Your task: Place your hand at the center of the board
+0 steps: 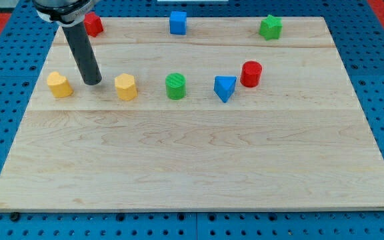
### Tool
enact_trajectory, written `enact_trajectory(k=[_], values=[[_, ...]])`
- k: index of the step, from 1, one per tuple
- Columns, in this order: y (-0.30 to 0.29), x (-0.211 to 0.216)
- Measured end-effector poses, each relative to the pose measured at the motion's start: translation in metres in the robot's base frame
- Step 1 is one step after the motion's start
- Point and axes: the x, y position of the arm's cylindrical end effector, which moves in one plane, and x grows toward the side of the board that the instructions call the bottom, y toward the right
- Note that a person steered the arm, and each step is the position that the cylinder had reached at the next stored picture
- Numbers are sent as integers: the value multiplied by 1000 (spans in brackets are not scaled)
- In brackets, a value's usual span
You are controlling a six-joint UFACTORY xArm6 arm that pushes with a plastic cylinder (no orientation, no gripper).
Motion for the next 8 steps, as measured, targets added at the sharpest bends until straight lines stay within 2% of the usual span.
enact_trajectory(k=[8], values=[[1,-13]])
